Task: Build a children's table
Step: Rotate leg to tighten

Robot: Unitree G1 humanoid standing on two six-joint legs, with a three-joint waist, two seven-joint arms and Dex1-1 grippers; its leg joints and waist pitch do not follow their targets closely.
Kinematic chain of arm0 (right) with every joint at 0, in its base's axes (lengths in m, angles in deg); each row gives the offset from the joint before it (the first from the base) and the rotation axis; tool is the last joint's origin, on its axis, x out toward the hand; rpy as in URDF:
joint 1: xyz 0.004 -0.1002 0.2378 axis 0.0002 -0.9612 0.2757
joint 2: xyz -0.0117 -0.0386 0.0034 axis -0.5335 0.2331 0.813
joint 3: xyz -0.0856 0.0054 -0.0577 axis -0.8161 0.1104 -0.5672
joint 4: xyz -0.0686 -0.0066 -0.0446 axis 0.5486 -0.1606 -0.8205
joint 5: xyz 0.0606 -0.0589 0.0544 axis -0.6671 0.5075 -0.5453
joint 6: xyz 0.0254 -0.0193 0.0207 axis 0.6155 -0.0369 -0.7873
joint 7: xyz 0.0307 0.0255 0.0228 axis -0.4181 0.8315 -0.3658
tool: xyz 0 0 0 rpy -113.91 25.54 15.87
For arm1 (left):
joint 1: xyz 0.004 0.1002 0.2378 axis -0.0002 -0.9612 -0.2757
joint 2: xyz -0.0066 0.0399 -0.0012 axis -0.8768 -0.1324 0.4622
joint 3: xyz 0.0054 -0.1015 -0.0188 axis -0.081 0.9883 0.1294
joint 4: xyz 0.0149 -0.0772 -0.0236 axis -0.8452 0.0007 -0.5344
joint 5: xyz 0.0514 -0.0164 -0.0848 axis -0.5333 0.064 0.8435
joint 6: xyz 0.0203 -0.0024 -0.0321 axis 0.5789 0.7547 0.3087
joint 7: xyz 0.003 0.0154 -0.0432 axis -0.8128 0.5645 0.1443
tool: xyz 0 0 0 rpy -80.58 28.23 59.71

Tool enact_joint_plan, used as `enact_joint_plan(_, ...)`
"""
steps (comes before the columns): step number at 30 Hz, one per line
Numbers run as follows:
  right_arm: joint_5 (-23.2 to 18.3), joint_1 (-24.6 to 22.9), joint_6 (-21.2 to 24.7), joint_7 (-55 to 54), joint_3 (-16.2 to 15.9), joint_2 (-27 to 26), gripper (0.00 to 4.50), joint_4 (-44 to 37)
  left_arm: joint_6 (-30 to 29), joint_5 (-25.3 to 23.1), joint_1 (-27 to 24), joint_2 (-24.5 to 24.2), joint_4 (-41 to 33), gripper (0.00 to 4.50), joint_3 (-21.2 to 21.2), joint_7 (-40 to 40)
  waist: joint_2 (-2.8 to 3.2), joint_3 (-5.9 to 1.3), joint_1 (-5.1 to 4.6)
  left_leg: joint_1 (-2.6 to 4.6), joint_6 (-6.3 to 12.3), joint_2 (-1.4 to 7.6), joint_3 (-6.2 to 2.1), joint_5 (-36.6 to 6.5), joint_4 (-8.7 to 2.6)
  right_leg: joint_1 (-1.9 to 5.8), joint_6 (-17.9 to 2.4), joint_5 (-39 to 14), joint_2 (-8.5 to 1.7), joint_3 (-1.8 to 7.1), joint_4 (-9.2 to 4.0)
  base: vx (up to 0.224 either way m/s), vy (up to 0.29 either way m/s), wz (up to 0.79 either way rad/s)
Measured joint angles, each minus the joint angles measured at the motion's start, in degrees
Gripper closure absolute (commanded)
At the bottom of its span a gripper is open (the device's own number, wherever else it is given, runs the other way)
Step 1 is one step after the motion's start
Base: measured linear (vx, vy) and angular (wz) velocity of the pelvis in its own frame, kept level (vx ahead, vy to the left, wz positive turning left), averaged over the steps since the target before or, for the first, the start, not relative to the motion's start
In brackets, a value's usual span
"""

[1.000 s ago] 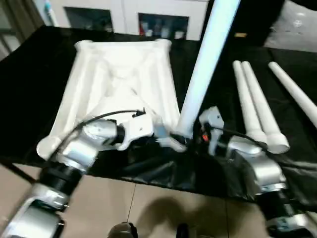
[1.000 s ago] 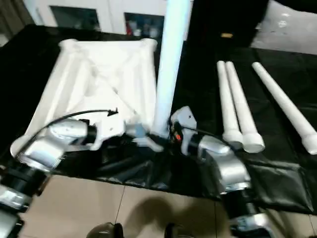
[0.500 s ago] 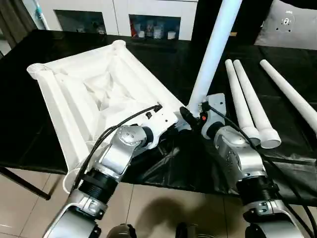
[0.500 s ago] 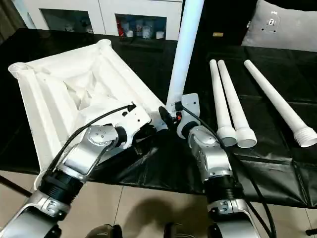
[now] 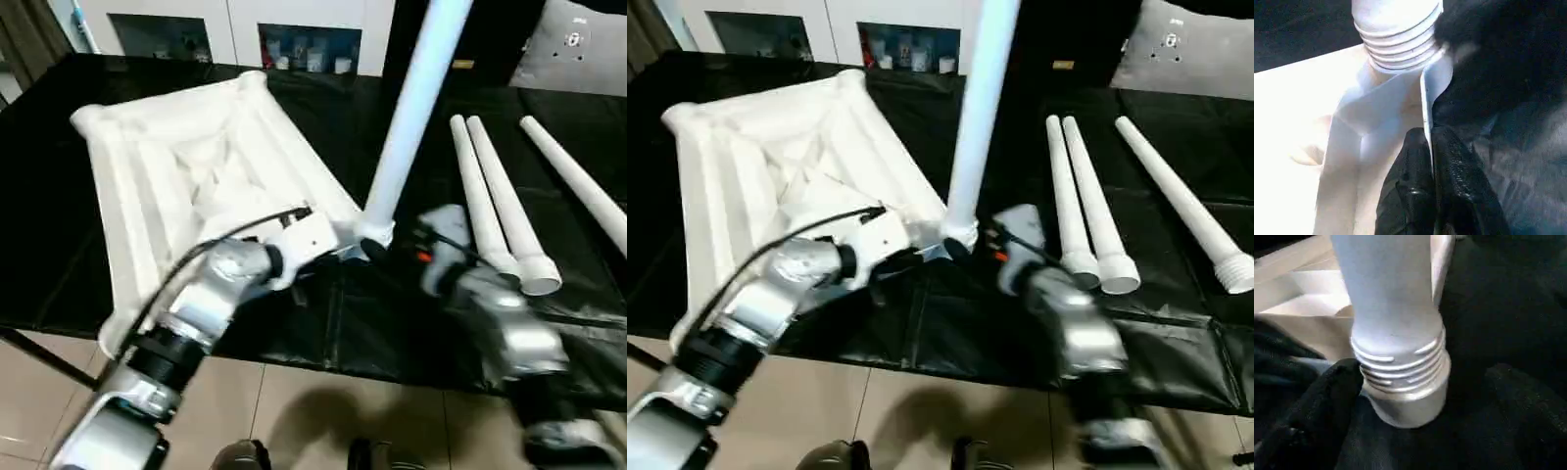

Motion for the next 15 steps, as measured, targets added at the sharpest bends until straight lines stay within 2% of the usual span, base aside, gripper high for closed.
enact_joint_plan(4, -1.6, 0.0, 0.1, 7.9, -0.5, 4.2, 0.06, -2.1, 3.2, 0.8, 0.0, -2.9, 0.5, 4.50, -0.5, -4.5, 0.00, 0.00, 0.08, 0.03, 0.09, 0.04, 0.00, 0.1, -0.08, -0.01, 0.0, 0.0, 0.02, -0.05, 0.02, 0.000, 0.000, 0.00)
enact_joint_plan(7, -2.3, 0.1, 0.1, 13.2, -1.3, 6.9, 0.06, -2.4, 7.5, 1.9, 0.1, -5.8, 1.3, 4.50, -1.0, -9.1, 0.00, 0.00, 0.49, 0.05, 0.09, 0.05, 0.00, 0.1, -0.07, 0.00, 0.0, 0.0, 0.02, -0.06, 0.03, 0.000, 0.000, 0.00)
enact_joint_plan(11, -1.6, 0.9, -1.4, 19.2, -5.2, 9.3, 0.06, -2.4, 12.1, 2.3, 0.7, -8.7, 2.0, 4.50, -2.2, -15.0, 0.00, 0.00, 0.95, 0.03, 0.08, 0.05, 0.00, 0.1, -0.01, 0.03, 0.0, 0.0, 0.00, -0.06, 0.02, 0.000, 0.000, 0.00)
enact_joint_plan(15, -0.5, 2.0, -2.5, 21.5, -7.0, 9.2, 0.06, -2.4, 13.5, 2.4, 1.4, -9.0, 2.5, 4.50, -2.9, -17.7, 0.00, 0.00, 1.66, 0.02, 0.08, 0.04, 0.00, 0.1, 0.03, 0.05, 0.0, 0.0, -0.01, -0.05, 0.03, 0.000, 0.000, 0.00)
